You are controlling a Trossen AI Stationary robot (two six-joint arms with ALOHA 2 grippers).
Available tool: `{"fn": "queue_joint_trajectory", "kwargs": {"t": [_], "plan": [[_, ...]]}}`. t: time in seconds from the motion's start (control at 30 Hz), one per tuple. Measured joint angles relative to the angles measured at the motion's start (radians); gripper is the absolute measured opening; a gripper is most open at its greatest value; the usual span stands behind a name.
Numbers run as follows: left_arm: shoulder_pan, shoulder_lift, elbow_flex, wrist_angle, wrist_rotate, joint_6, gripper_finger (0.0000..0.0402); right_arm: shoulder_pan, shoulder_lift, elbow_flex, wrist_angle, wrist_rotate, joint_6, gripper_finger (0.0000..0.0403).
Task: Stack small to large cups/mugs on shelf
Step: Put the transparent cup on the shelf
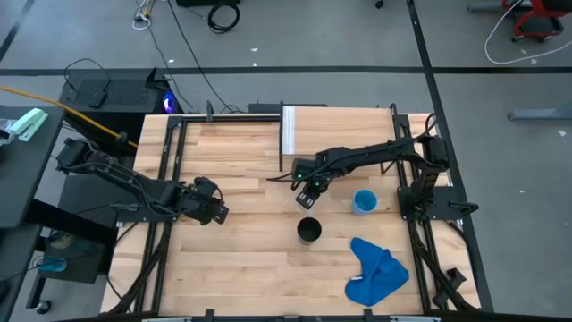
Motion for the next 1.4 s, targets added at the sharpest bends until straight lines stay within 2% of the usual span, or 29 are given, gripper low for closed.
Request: {"fn": "queue_joint_trajectory", "kwargs": {"t": [0.37,0.8,0.93,1.13,1.33,1.4], "plan": [[0.000,0.000,0.000,0.002,0.000,0.001,0.0062,-0.009,-0.012,0.001,-0.006,0.000,-0.003,0.0089],[0.000,0.000,0.000,0.003,0.000,0.001,0.0054,-0.009,-0.019,0.004,-0.013,0.000,-0.012,0.0087],[0.000,0.000,0.000,0.003,0.000,0.001,0.0060,-0.009,-0.019,0.004,-0.014,0.000,-0.020,0.0068],[0.000,0.000,0.000,0.003,0.000,0.001,0.0063,-0.006,-0.019,0.004,-0.016,0.000,-0.035,0.0010],[0.000,0.000,0.000,0.003,0.000,0.001,0.0057,-0.006,-0.037,0.004,-0.048,-0.032,-0.038,0.0006],[0.000,0.000,0.000,0.003,0.001,0.001,0.0055,-0.006,-0.058,0.019,-0.107,-0.041,-0.038,0.0005]]}}
